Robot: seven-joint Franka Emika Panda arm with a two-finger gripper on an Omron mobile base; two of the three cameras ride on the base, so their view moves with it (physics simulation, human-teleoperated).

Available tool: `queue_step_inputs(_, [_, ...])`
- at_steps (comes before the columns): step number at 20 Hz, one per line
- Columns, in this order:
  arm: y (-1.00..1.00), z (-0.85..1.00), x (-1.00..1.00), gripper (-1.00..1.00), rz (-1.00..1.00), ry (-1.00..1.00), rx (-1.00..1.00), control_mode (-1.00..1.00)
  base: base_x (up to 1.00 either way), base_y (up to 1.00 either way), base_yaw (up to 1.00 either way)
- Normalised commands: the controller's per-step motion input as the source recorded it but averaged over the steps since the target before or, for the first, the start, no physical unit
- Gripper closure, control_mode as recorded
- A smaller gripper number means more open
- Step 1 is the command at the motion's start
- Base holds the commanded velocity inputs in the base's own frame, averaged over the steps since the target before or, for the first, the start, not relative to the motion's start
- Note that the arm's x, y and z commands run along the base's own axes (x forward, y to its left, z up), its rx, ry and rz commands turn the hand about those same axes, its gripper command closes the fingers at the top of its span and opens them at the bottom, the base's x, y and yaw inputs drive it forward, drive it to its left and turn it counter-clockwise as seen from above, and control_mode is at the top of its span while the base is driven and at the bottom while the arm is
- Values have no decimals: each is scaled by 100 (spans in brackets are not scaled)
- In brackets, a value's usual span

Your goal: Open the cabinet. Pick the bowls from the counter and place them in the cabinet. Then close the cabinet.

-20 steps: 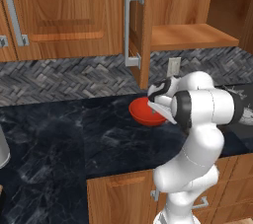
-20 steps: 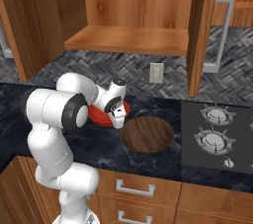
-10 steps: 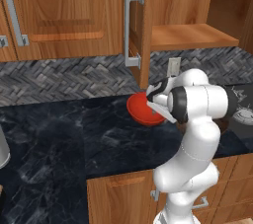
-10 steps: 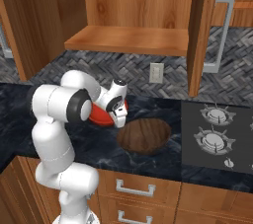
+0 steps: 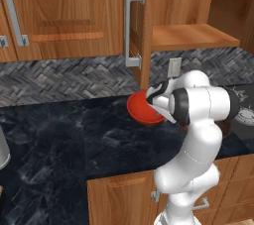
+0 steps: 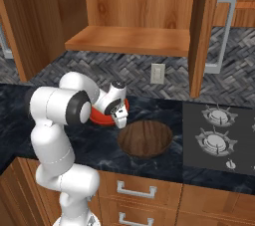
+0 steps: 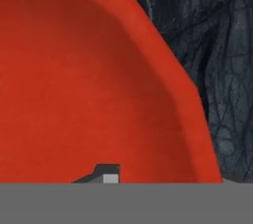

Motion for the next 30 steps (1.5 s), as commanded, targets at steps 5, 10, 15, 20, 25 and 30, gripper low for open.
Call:
queue_step_inputs(5, [0,3,-3,100,-1,-19,0,-100,0,0,0])
queue_step_inputs(10, [0,44,-26,100,-2,-10,0,-100,0,0,0])
queue_step_inputs(15, [0,69,-32,100,0,0,0,-100,0,0,0])
queue_step_inputs(20, [0,81,-34,100,0,0,0,-100,0,0,0])
queue_step_inputs(25, [-10,88,-49,100,-3,0,0,-100,0,0,0])
queue_step_inputs(30, [-33,64,-88,100,-13,-6,2,-100,0,0,0])
